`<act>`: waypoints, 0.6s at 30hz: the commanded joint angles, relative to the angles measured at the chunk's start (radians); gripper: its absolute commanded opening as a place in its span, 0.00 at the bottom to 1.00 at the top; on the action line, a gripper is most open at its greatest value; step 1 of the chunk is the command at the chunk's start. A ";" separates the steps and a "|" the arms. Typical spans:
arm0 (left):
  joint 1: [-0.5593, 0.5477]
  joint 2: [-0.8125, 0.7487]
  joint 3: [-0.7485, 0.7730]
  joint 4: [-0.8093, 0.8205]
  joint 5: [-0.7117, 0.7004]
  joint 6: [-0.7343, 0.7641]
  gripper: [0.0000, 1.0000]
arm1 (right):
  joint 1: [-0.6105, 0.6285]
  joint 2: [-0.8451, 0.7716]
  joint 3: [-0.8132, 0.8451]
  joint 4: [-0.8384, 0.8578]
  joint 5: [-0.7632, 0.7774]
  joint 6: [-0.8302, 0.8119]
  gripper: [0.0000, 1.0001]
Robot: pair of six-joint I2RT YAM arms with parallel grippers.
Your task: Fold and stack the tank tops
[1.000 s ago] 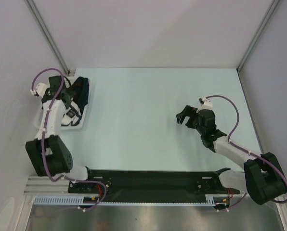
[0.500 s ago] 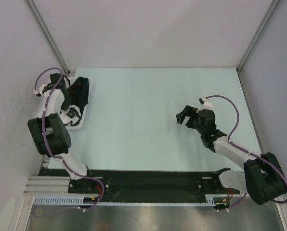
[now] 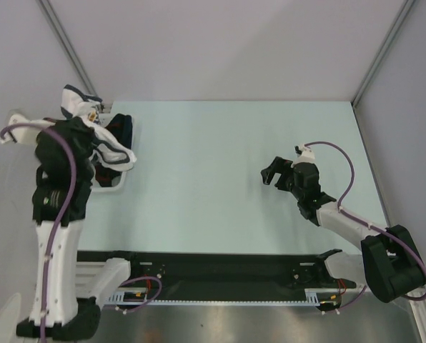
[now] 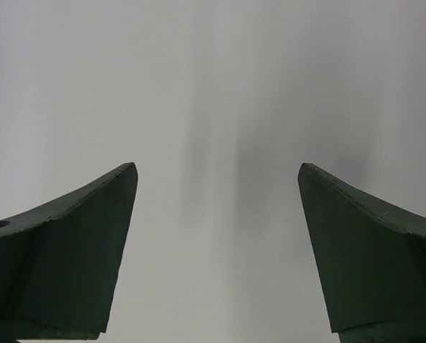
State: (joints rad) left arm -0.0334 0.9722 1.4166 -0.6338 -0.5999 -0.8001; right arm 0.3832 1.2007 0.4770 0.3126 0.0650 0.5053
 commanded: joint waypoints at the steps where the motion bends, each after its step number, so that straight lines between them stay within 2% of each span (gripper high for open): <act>1: -0.084 -0.151 -0.025 0.227 0.001 0.107 0.00 | 0.006 -0.006 0.009 0.033 0.001 -0.002 1.00; 6: -0.100 -0.227 0.021 0.293 0.283 0.035 0.00 | 0.005 -0.013 0.009 0.031 0.007 -0.005 1.00; 11: -0.134 -0.161 -0.039 0.370 0.508 -0.092 0.00 | 0.005 -0.016 0.009 0.029 0.009 -0.011 1.00; 12: -0.160 -0.144 -0.054 0.376 0.506 -0.096 0.00 | 0.005 -0.019 0.009 0.028 0.010 -0.011 1.00; 14: -0.287 -0.091 -0.086 0.396 0.456 -0.070 0.00 | 0.005 -0.024 0.009 0.025 0.016 -0.016 1.00; 15: -0.345 -0.070 -0.128 0.407 0.354 -0.054 0.00 | 0.006 -0.024 0.009 0.023 0.021 -0.017 1.00; 16: -0.462 -0.050 -0.152 0.446 0.306 -0.038 0.00 | 0.005 -0.032 0.009 0.019 0.022 -0.017 1.00; 17: -0.520 0.009 -0.174 0.466 0.252 -0.004 0.01 | 0.003 -0.033 0.009 0.017 0.027 -0.019 1.00; 18: -0.570 0.051 -0.191 0.473 0.212 0.008 0.07 | 0.003 -0.036 0.008 0.014 0.033 -0.019 1.00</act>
State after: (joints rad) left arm -0.4599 0.9054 1.2858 -0.2375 -0.2962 -0.8295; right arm 0.3840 1.1946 0.4770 0.3099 0.0711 0.5003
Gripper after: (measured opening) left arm 0.089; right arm 0.995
